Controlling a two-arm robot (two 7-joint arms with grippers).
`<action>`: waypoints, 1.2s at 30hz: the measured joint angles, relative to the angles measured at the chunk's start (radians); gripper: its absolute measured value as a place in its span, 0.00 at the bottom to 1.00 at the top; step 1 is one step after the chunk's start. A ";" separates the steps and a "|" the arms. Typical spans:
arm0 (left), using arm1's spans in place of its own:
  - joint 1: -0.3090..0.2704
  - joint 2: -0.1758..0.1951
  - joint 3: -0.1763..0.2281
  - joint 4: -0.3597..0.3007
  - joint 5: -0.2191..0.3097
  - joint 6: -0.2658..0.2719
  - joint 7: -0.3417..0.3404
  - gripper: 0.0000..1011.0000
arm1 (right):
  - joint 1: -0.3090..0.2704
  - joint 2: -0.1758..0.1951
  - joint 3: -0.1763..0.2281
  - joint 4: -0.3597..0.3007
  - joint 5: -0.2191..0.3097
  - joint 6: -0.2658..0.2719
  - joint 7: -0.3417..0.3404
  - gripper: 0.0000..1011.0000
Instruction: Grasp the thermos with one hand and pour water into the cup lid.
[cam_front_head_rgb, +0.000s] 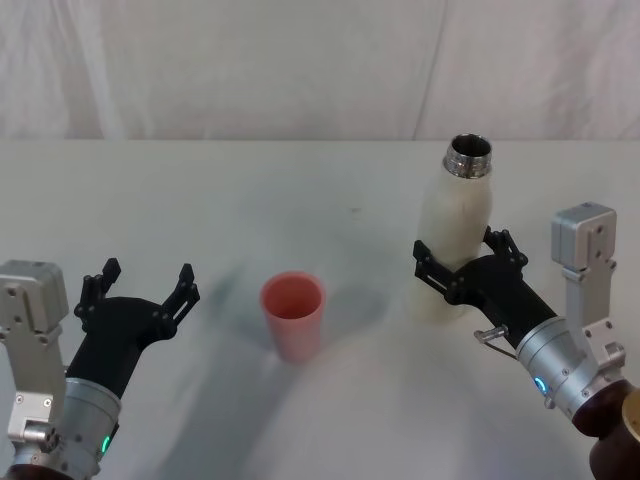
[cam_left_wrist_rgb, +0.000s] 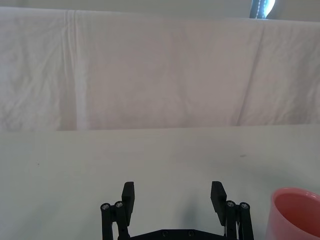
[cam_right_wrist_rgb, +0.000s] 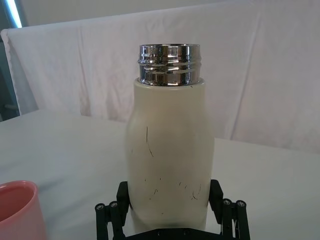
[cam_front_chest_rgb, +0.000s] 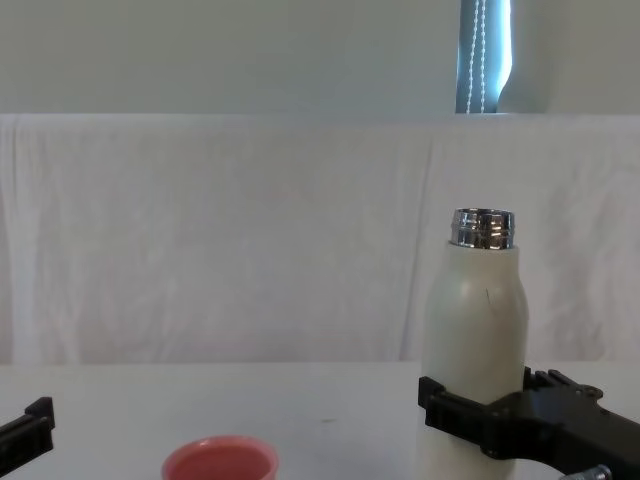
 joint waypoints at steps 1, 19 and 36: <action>0.000 0.000 0.000 0.000 0.000 0.000 0.000 0.99 | -0.001 0.000 0.000 -0.001 0.000 0.000 0.000 0.99; 0.000 0.000 0.000 0.000 0.000 0.000 0.000 0.99 | -0.039 0.016 0.000 -0.046 0.002 -0.003 0.003 0.99; 0.000 0.000 0.000 0.000 0.000 0.000 0.000 0.99 | -0.139 0.038 0.009 -0.131 0.004 -0.030 0.003 0.99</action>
